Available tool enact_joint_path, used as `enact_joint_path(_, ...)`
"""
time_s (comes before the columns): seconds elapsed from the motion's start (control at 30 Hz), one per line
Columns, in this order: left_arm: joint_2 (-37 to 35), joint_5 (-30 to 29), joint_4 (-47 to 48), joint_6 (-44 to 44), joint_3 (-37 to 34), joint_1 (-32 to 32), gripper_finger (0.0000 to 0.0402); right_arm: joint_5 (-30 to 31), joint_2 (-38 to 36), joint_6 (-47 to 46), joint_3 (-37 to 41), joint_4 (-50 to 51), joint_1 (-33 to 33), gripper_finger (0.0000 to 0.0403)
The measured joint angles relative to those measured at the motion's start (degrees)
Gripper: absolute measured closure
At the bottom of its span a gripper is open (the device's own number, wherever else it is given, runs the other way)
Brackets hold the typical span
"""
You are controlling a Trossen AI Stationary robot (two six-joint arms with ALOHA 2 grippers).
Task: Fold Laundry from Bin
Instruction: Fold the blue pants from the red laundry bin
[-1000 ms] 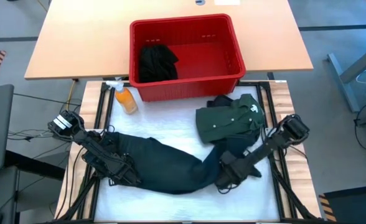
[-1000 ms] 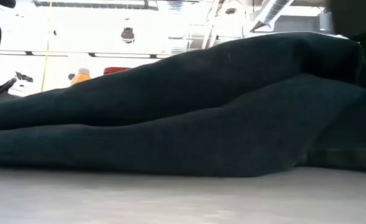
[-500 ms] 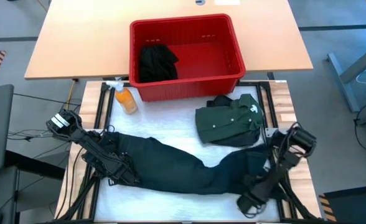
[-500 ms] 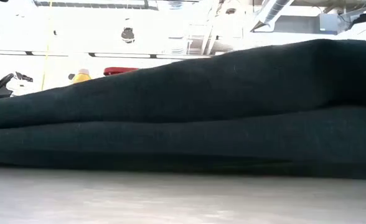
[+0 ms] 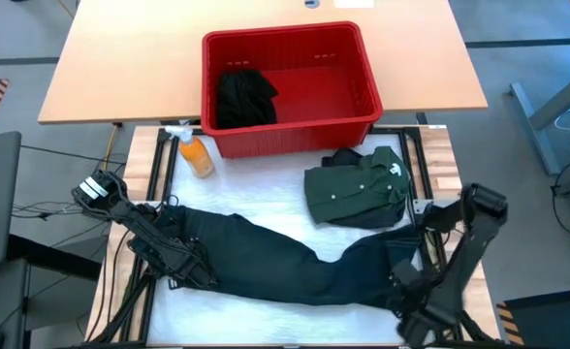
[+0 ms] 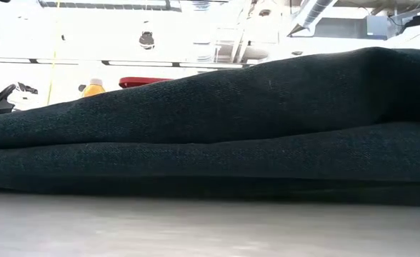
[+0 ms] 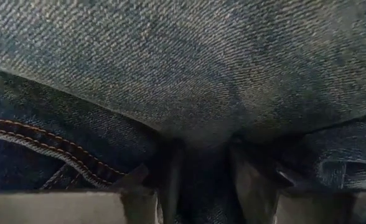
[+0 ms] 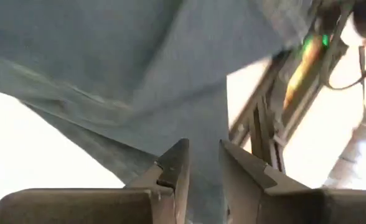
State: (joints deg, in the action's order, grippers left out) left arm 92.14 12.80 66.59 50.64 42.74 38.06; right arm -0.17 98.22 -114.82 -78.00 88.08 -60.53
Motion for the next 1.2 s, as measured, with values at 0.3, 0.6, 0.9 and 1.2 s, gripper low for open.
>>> enact_joint_path(0.3,-0.04,-0.05,-0.56,-0.45,0.0,-0.51,0.0276,20.28,-7.35,6.82,3.19,-2.74,5.32,0.0273)
enact_joint_path(0.6,-0.53,-3.35,0.07,-0.86,2.23,-0.63,0.0271,18.46,-1.27,26.28,8.64,-20.98,18.85,0.0218)
enact_joint_path(0.9,-12.33,-32.8,2.64,6.87,14.8,-1.03,0.0266,9.81,9.08,23.61,8.4,-32.28,13.15,0.0219)
enact_joint_path(1.2,-5.39,-34.91,-38.65,-19.96,13.37,-13.92,0.0267,12.59,5.74,29.66,2.28,-25.37,9.26,0.0225)
